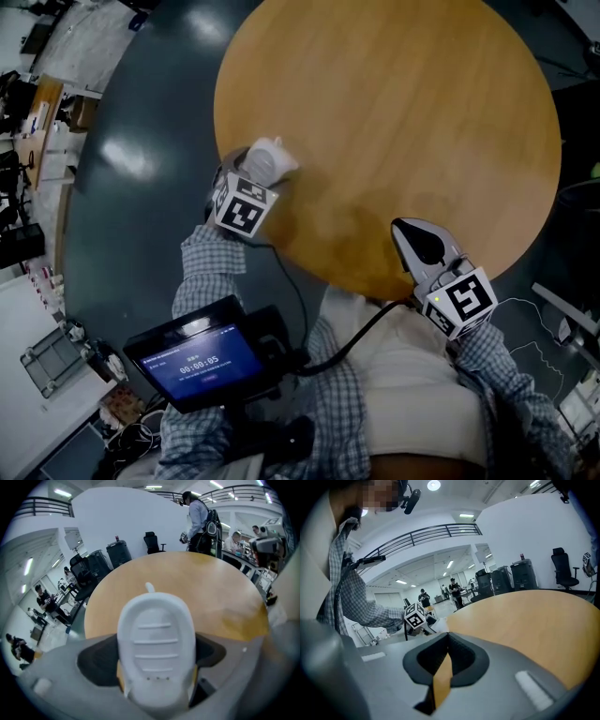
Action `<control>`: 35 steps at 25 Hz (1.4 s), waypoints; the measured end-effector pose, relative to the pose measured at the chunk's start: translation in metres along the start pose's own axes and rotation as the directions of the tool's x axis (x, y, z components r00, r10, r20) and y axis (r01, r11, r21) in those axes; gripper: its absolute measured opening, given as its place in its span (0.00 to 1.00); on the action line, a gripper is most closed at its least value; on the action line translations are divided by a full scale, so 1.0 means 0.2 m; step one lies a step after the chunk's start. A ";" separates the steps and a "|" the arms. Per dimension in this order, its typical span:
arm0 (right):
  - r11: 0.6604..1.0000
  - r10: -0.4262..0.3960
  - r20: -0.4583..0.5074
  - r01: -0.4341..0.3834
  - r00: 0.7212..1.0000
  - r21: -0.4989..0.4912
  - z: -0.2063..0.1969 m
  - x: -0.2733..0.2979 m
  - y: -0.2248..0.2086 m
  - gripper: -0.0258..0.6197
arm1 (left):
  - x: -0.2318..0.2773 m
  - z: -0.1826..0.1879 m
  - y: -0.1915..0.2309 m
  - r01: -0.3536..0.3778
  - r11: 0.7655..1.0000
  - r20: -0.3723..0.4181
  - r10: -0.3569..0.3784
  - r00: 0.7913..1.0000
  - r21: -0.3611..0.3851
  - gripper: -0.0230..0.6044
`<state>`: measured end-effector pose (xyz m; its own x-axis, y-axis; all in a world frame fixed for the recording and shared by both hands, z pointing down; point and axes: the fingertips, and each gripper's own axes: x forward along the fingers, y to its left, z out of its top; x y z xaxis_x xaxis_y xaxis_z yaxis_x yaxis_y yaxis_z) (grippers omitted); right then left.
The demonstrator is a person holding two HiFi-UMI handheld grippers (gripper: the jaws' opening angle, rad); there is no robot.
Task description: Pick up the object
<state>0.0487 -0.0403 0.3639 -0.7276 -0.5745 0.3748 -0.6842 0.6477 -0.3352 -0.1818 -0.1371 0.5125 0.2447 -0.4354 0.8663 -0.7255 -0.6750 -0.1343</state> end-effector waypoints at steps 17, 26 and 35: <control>0.992 0.075 0.101 -0.064 0.992 -0.107 0.12 0.26 -0.01 0.05 | -0.23 0.13 -0.42 0.115 0.931 0.314 -0.001 0.950 -0.345 0.77; 0.993 0.069 0.092 -0.060 0.993 -0.106 0.11 0.30 -0.05 0.05 | -0.27 0.28 -0.59 0.291 0.841 0.489 -0.036 0.871 -0.456 0.77; 0.988 0.088 0.080 -0.077 0.993 -0.131 0.14 0.30 -0.07 0.05 | -0.27 0.36 -0.66 0.337 0.822 0.508 -0.068 0.859 -0.460 0.77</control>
<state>0.0122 -0.0973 0.3677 -0.7869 -0.5532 0.2735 -0.6133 0.7501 -0.2473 -0.0531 -0.0682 0.4494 0.5860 -0.6305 0.5090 -0.8095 -0.4274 0.4025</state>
